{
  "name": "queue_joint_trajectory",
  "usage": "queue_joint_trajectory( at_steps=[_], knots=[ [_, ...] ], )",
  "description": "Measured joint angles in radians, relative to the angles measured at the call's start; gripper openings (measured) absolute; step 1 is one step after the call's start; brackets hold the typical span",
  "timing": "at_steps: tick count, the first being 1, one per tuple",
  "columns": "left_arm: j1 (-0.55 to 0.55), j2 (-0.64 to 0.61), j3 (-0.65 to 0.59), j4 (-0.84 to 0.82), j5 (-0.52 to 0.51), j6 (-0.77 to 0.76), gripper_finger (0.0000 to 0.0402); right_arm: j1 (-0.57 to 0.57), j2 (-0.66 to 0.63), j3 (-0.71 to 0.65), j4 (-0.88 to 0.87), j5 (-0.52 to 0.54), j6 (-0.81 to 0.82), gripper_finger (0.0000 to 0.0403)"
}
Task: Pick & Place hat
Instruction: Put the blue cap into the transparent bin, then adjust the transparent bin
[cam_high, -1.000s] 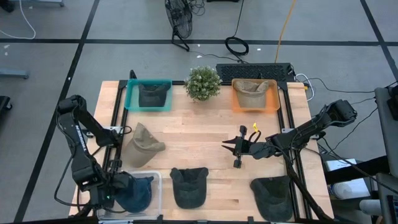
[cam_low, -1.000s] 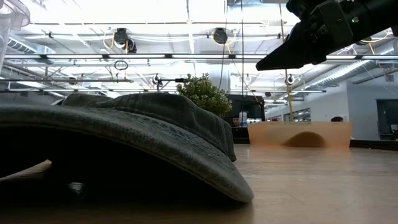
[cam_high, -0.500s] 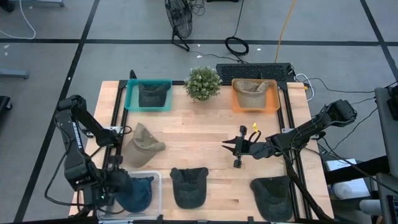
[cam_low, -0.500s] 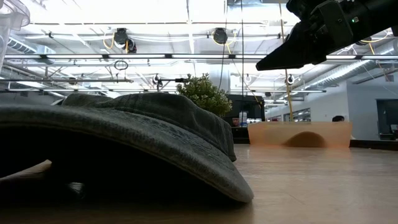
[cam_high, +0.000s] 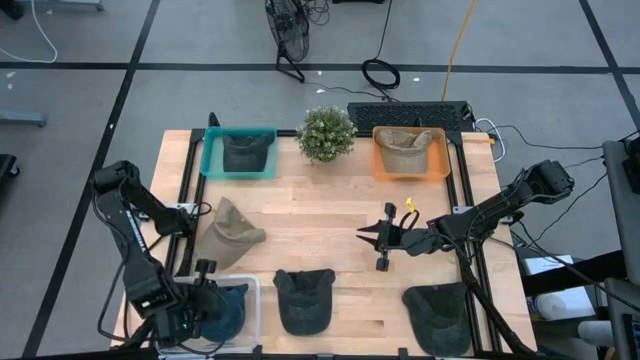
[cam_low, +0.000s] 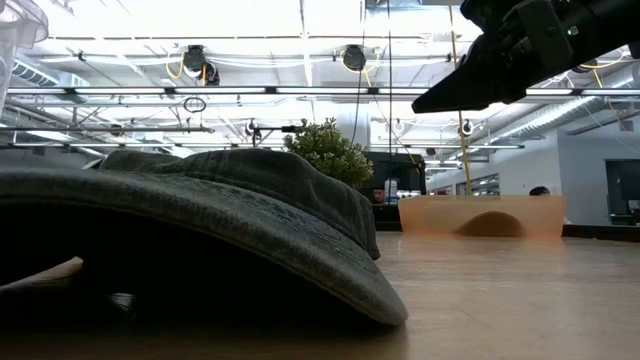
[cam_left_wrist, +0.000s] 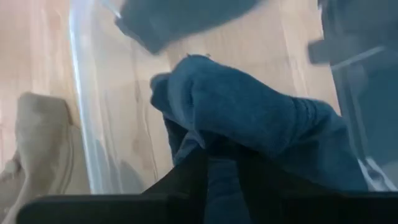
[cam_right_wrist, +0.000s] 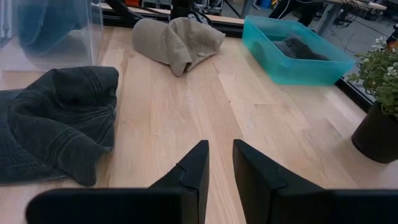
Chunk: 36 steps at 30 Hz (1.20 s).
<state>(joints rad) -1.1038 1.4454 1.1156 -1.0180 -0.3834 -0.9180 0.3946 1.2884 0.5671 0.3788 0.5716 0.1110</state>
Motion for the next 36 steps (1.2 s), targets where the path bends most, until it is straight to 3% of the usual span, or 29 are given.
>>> queue_joint_trajectory(
  at_steps=[15, 24, 32, 36],
  knots=[
    [0.013, 0.026, -0.009, 0.011, -0.027, 0.046, 0.0092, 0.0, 0.0, 0.0, 0.004, 0.001, -0.001, 0.0059],
    [0.016, -0.002, 0.088, -0.107, 0.012, 0.045, 0.0092, 0.0, 0.0, 0.0, 0.005, 0.002, 0.0, 0.0059],
    [0.051, -0.026, 0.12, 0.02, -0.219, -0.052, 0.0092, 0.0, 0.0, 0.0, 0.006, 0.002, 0.0, 0.0059],
    [0.11, -0.02, 0.12, 0.149, -0.26, 0.053, 0.0092, 0.0, 0.0, 0.0, 0.006, 0.002, 0.0, 0.0059]
  ],
)
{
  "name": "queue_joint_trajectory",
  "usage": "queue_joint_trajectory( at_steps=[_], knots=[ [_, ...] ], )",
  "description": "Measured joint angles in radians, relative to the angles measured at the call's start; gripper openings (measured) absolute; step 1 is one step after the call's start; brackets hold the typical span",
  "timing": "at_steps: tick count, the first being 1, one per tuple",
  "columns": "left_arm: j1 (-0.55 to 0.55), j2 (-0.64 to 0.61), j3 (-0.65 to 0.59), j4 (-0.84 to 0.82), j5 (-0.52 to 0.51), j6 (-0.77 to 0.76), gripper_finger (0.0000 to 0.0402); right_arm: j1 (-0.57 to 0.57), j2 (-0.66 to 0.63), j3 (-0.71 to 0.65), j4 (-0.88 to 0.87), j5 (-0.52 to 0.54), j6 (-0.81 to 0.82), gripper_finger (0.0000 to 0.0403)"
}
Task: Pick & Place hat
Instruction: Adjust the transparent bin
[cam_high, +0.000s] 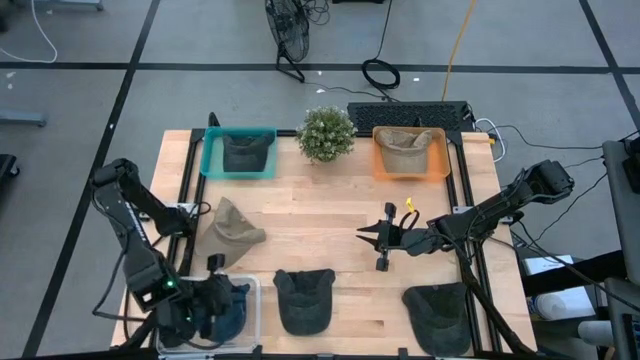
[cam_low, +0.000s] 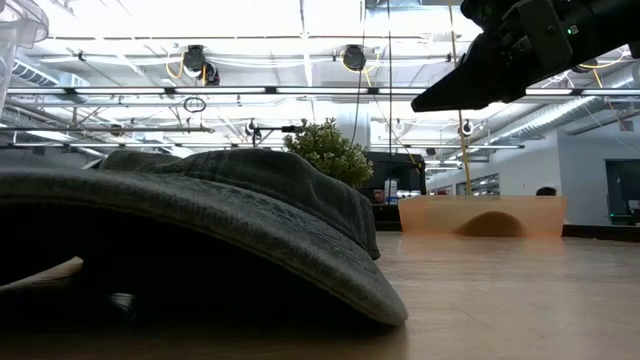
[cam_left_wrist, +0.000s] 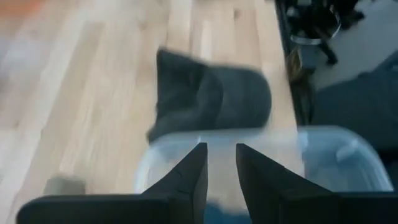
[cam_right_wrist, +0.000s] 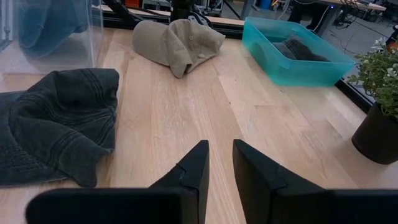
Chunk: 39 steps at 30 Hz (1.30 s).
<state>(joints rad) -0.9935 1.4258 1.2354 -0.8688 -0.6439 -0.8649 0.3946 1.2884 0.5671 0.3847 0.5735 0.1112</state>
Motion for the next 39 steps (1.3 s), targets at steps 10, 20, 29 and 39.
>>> queue_joint_trajectory(
  at_steps=[10, 20, 29, 39],
  knots=[
    [0.208, 0.064, -0.001, 0.085, 0.086, 0.12, 0.0092, 0.0, 0.0, 0.0, -0.002, 0.0, 0.0, 0.0059],
    [0.242, 0.146, -0.002, 0.124, 0.412, 0.167, 0.0092, 0.0, 0.0, 0.0, -0.021, -0.002, 0.0, 0.0059],
    [0.188, 0.103, -0.001, 0.141, 0.465, 0.146, 0.0092, 0.0, 0.0, 0.0, -0.014, -0.002, 0.0, 0.0059],
    [0.221, -0.062, 0.0, -0.002, 0.144, 0.283, 0.0092, 0.0, 0.0, 0.0, 0.001, -0.002, 0.0, 0.0059]
  ],
)
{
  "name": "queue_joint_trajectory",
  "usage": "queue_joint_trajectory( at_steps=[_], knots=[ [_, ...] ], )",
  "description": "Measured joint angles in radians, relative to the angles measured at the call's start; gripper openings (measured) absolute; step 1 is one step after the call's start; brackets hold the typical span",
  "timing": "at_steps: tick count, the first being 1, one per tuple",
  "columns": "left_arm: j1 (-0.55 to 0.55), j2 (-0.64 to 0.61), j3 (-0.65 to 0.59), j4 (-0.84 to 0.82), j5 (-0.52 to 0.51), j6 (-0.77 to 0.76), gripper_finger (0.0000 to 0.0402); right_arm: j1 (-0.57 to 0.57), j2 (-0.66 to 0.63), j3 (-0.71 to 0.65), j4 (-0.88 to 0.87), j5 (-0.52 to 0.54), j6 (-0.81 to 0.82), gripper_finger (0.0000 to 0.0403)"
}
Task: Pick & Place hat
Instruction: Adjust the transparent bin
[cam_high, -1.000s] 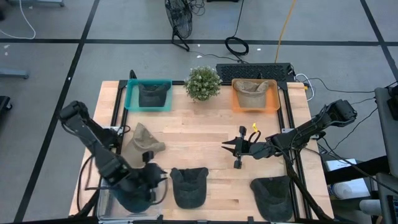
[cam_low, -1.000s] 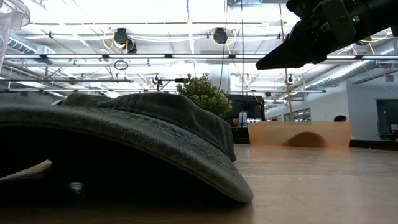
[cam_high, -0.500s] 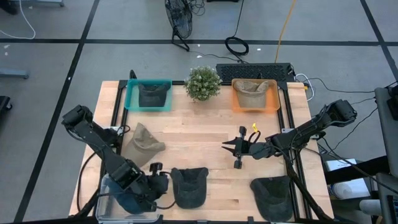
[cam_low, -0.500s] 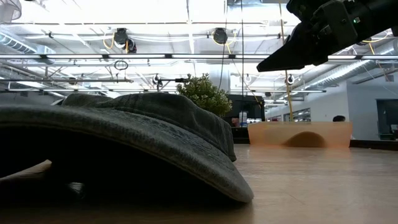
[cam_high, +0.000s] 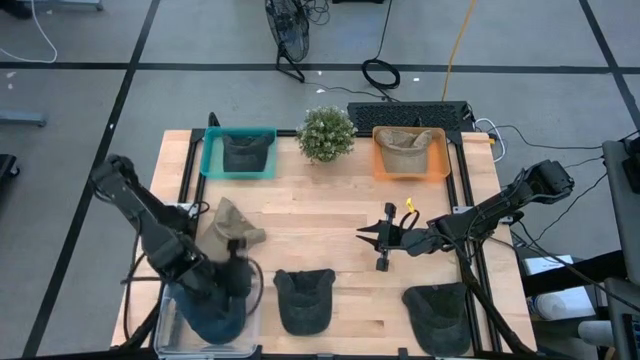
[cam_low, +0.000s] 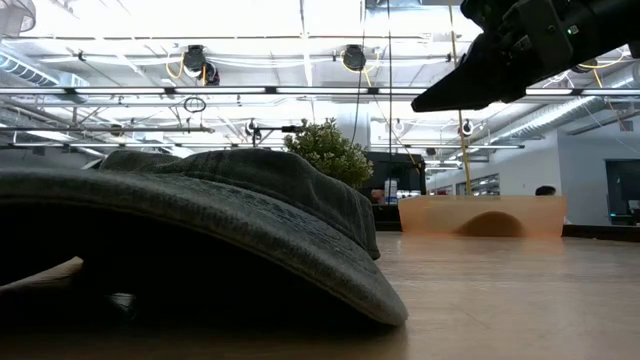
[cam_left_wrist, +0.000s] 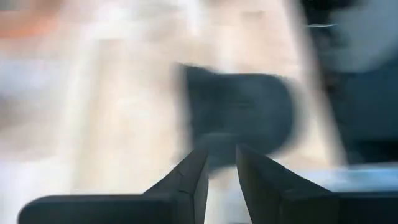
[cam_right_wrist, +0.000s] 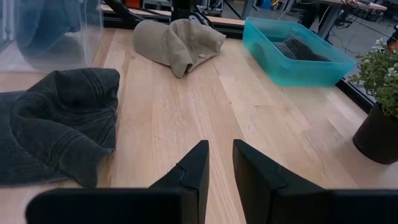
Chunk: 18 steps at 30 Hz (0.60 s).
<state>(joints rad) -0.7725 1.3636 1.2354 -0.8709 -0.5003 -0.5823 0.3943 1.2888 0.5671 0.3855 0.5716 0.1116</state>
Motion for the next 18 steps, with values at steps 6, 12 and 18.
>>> queue_joint_trajectory(
  at_steps=[6, 12, 18],
  knots=[
    [0.099, 0.001, -0.011, -0.213, 0.052, -0.148, 0.0092, 0.0, 0.0, 0.0, -0.015, 0.0, 0.008, 0.0059],
    [0.123, 0.027, -0.06, -0.132, 0.165, -0.133, 0.0092, 0.0, 0.0, 0.0, -0.049, -0.001, 0.034, 0.0059],
    [0.093, 0.027, -0.101, -0.078, 0.27, -0.167, 0.0092, 0.0, 0.0, 0.0, -0.058, -0.001, 0.034, 0.0059]
  ],
)
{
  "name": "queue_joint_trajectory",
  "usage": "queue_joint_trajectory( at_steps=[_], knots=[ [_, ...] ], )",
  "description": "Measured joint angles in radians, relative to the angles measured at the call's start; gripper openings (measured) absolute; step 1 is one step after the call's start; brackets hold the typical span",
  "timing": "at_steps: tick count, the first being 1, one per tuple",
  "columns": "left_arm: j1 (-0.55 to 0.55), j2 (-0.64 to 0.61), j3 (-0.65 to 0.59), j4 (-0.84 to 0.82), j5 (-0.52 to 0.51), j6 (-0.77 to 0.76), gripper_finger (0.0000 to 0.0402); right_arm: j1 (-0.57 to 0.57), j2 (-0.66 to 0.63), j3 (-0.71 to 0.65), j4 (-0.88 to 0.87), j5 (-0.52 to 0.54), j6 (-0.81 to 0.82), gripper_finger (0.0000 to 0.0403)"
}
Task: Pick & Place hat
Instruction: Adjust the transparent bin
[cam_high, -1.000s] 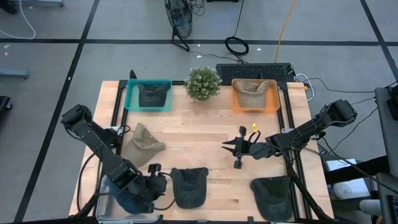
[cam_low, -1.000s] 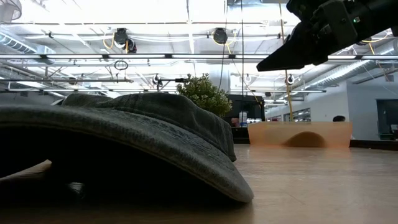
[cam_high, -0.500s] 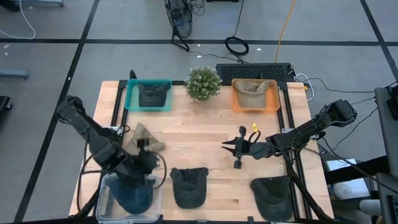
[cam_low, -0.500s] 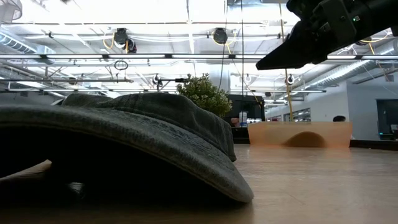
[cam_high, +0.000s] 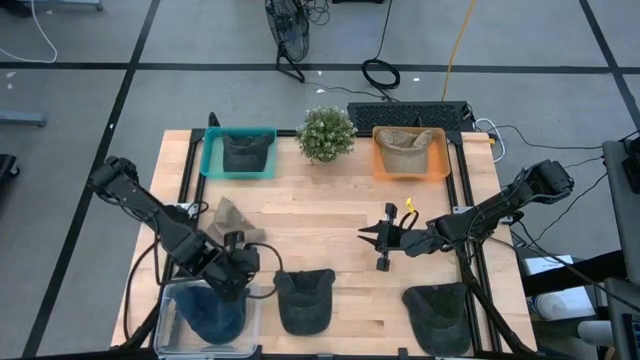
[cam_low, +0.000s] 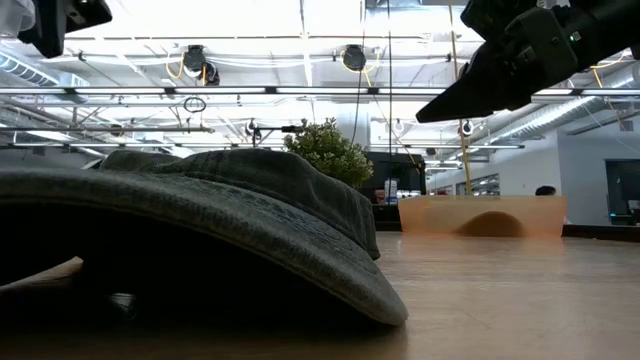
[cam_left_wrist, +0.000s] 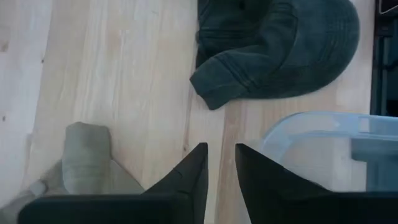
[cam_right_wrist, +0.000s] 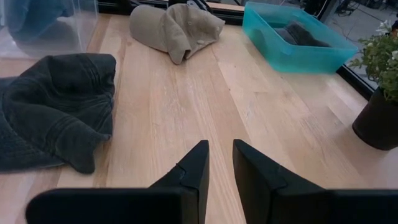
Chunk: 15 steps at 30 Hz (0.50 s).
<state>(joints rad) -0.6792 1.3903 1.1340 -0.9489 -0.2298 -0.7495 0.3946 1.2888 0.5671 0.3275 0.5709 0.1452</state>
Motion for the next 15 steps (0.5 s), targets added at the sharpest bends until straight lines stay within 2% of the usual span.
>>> queue_joint_trajectory(
  at_steps=[10, 15],
  knots=[
    [-0.069, -0.003, 0.0, -0.031, -0.009, -0.083, 0.0092, 0.0, 0.0, 0.0, 0.0, 0.0, 0.0, 0.0059],
    [-0.068, -0.004, 0.0, -0.052, -0.033, -0.057, 0.0092, 0.0, 0.0, 0.0, 0.001, 0.0, 0.0, 0.0059]
  ],
)
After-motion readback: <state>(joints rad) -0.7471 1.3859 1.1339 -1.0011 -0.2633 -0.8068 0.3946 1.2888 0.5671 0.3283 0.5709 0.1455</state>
